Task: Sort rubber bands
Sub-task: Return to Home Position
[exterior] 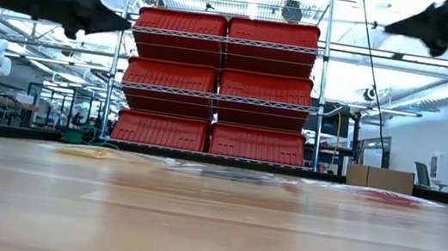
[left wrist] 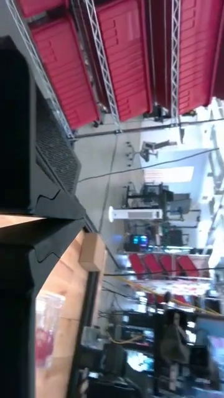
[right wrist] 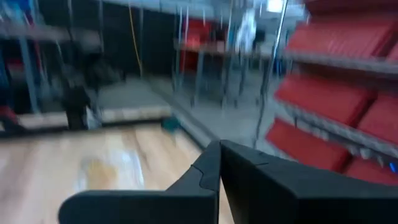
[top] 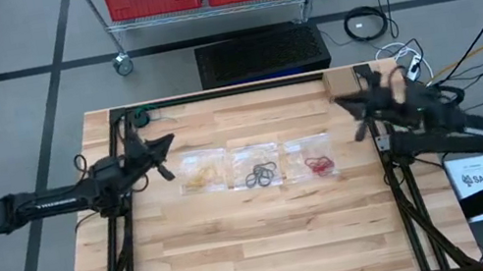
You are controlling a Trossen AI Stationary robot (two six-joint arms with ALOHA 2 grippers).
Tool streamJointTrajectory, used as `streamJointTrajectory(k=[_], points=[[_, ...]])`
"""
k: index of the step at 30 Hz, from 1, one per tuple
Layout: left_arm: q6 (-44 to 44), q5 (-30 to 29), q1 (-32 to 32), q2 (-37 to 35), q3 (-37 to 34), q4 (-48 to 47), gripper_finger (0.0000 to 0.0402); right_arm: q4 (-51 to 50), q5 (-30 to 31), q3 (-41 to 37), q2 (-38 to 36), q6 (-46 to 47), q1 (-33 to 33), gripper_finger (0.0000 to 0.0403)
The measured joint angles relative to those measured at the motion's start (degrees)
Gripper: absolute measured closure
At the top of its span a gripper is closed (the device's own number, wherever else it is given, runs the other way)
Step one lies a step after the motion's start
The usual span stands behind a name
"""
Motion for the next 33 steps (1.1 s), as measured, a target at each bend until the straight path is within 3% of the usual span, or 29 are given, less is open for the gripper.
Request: streamJointTrajectory(k=[4,8,10,15,20,22,27,33], points=[[-0.1,-1.6,-1.0,-4.4,-5.2,4.3,0.0386,9.5,-2.4,-11.3,-7.3,0.1,0.0,0.0403],[1.0,-1.8,-1.0,-6.4,-5.1,4.9,0.0386,24.4,-2.9,-24.2,-8.5,2.4,-0.2,0.0403],[1.6,-1.8,-1.0,-6.5,-5.1,5.5,0.0386,21.2,-3.7,-24.1,-7.7,3.8,-0.4,0.0403],[0.1,-1.3,-1.0,-5.5,-5.1,4.2,0.0386,24.2,-3.2,-24.1,-6.8,4.3,-0.9,0.0403],[0.4,-1.6,-1.0,-3.6,-5.1,2.5,0.0386,18.9,4.5,-24.3,-6.2,3.0,-0.9,0.0403],[0.4,-2.6,-1.0,-3.1,-5.1,1.1,0.0386,18.4,5.4,-24.3,-6.0,3.0,-0.9,0.0403],[-3.9,-11.3,-0.8,-2.0,-5.1,-4.1,0.0386,19.4,5.5,-24.2,-6.0,3.0,-0.9,0.0403],[-4.5,-11.5,-0.8,-1.9,-5.1,-5.1,0.0386,14.3,5.5,-24.2,-5.8,4.2,-0.9,0.0403]])
